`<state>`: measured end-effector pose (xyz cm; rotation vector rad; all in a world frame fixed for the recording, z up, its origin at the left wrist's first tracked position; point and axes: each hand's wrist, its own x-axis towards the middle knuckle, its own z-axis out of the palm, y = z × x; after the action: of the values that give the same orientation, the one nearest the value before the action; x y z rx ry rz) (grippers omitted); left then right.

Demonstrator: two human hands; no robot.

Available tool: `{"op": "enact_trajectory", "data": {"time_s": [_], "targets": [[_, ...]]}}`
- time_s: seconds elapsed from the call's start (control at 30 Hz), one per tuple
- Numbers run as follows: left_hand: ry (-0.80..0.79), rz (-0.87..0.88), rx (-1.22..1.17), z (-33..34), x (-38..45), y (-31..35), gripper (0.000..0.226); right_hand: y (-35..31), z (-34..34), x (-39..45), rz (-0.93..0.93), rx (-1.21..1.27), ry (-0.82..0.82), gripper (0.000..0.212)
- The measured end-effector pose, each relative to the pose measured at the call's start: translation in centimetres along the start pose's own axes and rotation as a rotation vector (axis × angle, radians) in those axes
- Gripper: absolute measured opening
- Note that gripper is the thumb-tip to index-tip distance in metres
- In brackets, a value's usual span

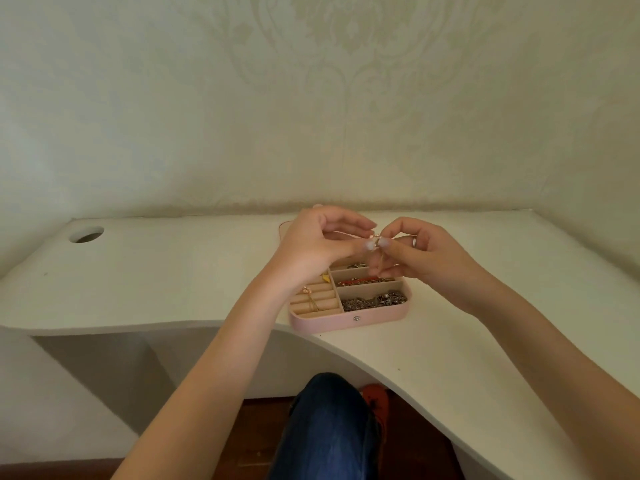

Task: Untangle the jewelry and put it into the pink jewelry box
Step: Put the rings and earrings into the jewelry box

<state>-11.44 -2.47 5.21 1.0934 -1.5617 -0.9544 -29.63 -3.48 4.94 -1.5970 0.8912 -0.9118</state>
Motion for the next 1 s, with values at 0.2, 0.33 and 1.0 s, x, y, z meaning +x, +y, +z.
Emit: {"op": "enact_trajectory", "data": {"time_s": [0.2, 0.33, 1.0], "targets": [[-0.001, -0.034, -0.001, -0.7, -0.7, 0.1, 0.026, 0.0, 0.0, -0.1, -0.016, -0.021, 0.036, 0.007], [0.011, -0.097, -0.023, -1.3, -1.1, 0.1, 0.024, 0.3, 0.2, 0.0, -0.095, -0.129, 0.069, 0.003], [-0.058, 0.014, 0.314, -4.8, -2.4, -2.8, 0.030, 2.1, 5.4, 0.3, -0.284, -0.576, 0.154, 0.009]]}}
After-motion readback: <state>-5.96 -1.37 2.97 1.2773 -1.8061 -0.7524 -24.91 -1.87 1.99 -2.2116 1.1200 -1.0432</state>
